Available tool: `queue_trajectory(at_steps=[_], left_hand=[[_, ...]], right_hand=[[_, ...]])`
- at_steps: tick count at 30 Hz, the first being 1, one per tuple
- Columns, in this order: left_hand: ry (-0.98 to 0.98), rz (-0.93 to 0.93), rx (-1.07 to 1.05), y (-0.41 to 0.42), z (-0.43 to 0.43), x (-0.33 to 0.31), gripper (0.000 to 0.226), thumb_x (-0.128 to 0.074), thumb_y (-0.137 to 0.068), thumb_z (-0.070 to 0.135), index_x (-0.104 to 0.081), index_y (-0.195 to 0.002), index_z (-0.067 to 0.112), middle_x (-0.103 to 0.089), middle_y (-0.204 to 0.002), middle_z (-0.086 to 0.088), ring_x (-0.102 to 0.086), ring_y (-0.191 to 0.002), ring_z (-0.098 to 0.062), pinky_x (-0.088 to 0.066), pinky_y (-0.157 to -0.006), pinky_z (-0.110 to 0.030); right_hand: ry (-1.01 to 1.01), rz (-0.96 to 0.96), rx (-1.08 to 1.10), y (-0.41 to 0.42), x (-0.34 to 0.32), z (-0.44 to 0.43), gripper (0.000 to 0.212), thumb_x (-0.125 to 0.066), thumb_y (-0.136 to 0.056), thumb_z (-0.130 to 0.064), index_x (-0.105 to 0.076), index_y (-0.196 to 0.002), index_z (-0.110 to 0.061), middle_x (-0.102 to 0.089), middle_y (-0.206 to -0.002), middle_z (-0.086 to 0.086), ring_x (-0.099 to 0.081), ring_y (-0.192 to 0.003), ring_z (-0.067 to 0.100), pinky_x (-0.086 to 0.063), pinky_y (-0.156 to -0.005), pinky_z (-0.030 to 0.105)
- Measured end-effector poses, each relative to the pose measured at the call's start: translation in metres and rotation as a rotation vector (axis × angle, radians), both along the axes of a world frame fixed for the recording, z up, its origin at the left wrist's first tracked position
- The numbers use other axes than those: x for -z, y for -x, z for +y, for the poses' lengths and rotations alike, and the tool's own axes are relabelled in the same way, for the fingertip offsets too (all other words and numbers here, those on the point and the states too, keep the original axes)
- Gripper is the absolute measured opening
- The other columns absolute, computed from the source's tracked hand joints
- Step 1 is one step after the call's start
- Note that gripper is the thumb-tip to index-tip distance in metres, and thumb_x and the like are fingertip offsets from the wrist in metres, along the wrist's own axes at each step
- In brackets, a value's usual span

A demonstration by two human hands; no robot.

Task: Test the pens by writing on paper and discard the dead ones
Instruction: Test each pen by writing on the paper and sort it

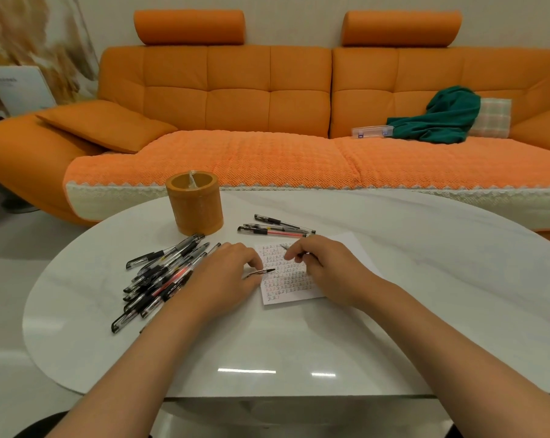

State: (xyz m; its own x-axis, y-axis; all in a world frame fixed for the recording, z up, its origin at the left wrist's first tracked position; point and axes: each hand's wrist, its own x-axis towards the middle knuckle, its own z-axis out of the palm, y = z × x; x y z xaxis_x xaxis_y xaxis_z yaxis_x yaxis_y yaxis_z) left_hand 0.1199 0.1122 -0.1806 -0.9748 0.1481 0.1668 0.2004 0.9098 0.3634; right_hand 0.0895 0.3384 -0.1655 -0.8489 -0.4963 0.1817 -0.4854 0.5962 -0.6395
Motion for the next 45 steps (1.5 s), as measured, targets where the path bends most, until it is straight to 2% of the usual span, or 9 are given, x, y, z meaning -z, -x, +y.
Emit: queue_trajectory(at_steps=[3,7,10,13,16,19,22,28,45], left_hand=[[-0.045,-0.001,0.013,0.001,0.004,0.002,0.026,-0.056,-0.096,0.046,-0.059,-0.121,0.041,-0.051,-0.128,0.018,-0.039,-0.124,-0.006,-0.041,-0.102,-0.034],[-0.008,-0.073,0.053,0.001,0.007,0.003,0.044,-0.055,-0.095,0.053,-0.055,-0.137,0.04,-0.042,-0.145,0.016,-0.029,-0.135,-0.006,-0.035,-0.107,-0.035],[0.029,-0.107,0.063,0.0,0.006,0.003,0.047,-0.058,-0.093,0.054,-0.053,-0.138,0.041,-0.042,-0.146,0.014,-0.029,-0.136,-0.008,-0.034,-0.109,-0.036],[0.001,-0.138,0.073,0.0,0.003,0.001,0.046,-0.06,-0.091,0.055,-0.054,-0.135,0.043,-0.042,-0.144,0.016,-0.029,-0.135,-0.007,-0.034,-0.108,-0.035],[-0.022,-0.158,0.072,0.001,0.0,0.001,0.045,-0.063,-0.089,0.055,-0.056,-0.131,0.044,-0.042,-0.141,0.017,-0.029,-0.132,-0.006,-0.034,-0.107,-0.034],[-0.019,-0.161,0.069,0.0,-0.003,0.001,0.042,-0.066,-0.087,0.055,-0.058,-0.126,0.044,-0.043,-0.136,0.019,-0.03,-0.129,-0.004,-0.035,-0.105,-0.033],[-0.028,-0.172,0.068,0.0,-0.004,0.0,0.041,-0.068,-0.085,0.055,-0.058,-0.123,0.045,-0.042,-0.132,0.021,-0.03,-0.127,-0.003,-0.034,-0.103,-0.031],[-0.012,-0.175,0.065,-0.001,-0.004,-0.002,0.047,-0.07,-0.08,0.06,-0.058,-0.123,0.044,-0.043,-0.132,0.018,-0.032,-0.125,-0.006,-0.036,-0.105,-0.035],[-0.003,-0.195,0.065,-0.003,-0.005,-0.002,0.052,-0.07,-0.077,0.065,-0.055,-0.124,0.047,-0.042,-0.134,0.019,-0.03,-0.128,-0.006,-0.038,-0.107,-0.042]], right_hand=[[0.104,-0.057,0.021,0.003,-0.001,0.0,0.046,-0.034,-0.102,-0.002,-0.067,-0.118,-0.029,-0.058,-0.106,-0.008,-0.058,-0.086,0.008,-0.046,-0.079,0.018],[0.19,-0.181,0.028,0.002,-0.003,0.0,0.051,-0.032,-0.101,0.003,-0.064,-0.126,-0.028,-0.06,-0.111,-0.006,-0.061,-0.089,0.013,-0.044,-0.073,0.014],[0.245,-0.224,0.027,0.0,0.0,-0.002,0.045,-0.042,-0.098,0.004,-0.065,-0.123,-0.026,-0.062,-0.107,-0.002,-0.057,-0.074,0.005,-0.045,-0.065,0.014],[0.309,-0.238,-0.052,-0.005,0.001,-0.002,0.018,-0.062,-0.097,-0.014,-0.067,-0.112,-0.023,-0.061,-0.09,0.003,-0.055,-0.074,0.01,-0.048,-0.066,0.021],[0.402,-0.351,-0.06,-0.01,0.001,-0.007,0.011,-0.057,-0.099,-0.018,-0.067,-0.097,-0.013,-0.062,-0.076,0.006,-0.058,-0.064,0.018,-0.044,-0.056,0.025],[0.423,-0.456,-0.068,-0.016,0.002,-0.014,0.014,-0.053,-0.094,-0.002,-0.065,-0.097,-0.01,-0.066,-0.074,0.014,-0.06,-0.057,0.024,-0.042,-0.05,0.021],[0.398,-0.435,-0.081,-0.022,0.004,-0.018,0.016,-0.059,-0.083,0.009,-0.067,-0.089,-0.004,-0.067,-0.066,0.01,-0.06,-0.055,0.018,-0.046,-0.052,0.022],[0.3,-0.389,-0.092,-0.024,0.008,-0.022,0.017,-0.063,-0.079,0.006,-0.06,-0.07,-0.008,-0.061,-0.054,0.006,-0.055,-0.047,0.016,-0.044,-0.049,0.028],[0.19,-0.268,-0.103,-0.025,0.014,-0.022,0.017,-0.069,-0.081,0.0,-0.055,-0.07,-0.001,-0.06,-0.061,0.011,-0.052,-0.051,0.013,-0.041,-0.047,0.024]])
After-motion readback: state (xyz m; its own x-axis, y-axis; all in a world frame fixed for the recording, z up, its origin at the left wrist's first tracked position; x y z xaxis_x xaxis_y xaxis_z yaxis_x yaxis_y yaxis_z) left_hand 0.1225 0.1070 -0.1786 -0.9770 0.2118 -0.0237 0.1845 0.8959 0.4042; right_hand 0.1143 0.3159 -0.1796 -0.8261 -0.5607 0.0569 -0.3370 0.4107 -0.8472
